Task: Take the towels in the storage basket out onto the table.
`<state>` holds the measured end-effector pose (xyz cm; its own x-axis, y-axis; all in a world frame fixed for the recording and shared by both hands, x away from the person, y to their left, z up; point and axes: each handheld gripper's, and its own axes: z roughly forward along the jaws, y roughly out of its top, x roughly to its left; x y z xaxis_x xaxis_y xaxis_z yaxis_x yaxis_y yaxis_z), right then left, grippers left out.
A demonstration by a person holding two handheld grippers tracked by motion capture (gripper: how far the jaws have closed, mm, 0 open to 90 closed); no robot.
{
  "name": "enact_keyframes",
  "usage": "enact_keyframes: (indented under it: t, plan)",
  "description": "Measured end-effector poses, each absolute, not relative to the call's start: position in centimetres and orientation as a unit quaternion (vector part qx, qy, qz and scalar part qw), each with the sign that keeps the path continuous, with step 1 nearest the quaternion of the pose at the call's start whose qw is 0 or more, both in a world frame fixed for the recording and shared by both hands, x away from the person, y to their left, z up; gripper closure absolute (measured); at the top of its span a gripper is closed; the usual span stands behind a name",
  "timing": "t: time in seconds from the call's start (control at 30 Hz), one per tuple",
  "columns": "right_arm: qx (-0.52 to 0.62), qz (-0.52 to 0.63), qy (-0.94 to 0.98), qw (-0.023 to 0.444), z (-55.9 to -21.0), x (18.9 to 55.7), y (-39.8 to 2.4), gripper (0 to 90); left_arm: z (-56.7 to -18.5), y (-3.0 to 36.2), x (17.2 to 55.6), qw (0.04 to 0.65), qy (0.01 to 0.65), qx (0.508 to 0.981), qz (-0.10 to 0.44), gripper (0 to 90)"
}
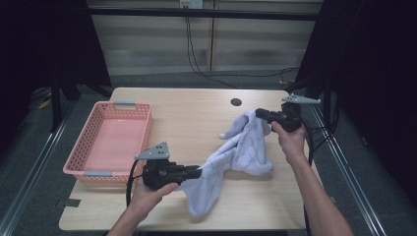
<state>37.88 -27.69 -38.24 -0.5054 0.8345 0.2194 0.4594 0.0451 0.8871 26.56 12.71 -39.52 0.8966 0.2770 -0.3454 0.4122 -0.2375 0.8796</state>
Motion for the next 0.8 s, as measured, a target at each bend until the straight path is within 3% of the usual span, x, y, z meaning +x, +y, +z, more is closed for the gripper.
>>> enact_keyframes:
  t: [0.33,0.37,0.43,0.6,0.8]
  plan:
    - [0.491,0.493,0.678,0.237,-35.2,41.5,-30.7,85.2,-39.1,13.6,26.2,0.582,0.219,0.782,-0.048,82.7]
    - [0.497,0.496,0.673,0.231,-35.7,41.9,-31.3,78.3,-39.5,13.4,26.4,0.573,0.224,0.787,-0.044,81.2]
    - [0.498,0.497,0.673,0.227,-35.9,42.0,-31.4,74.4,-40.4,13.0,26.7,0.566,0.23,0.79,-0.055,79.9]
    - [0.498,0.489,0.686,0.207,-37.8,41.5,-31.4,60.9,-41.9,12.9,28.0,0.546,0.264,0.794,-0.044,53.7]
    - [0.469,0.488,0.714,0.177,-39.0,38.8,-29.5,56.6,-42.7,13.5,28.5,0.528,0.282,0.8,-0.032,50.9]
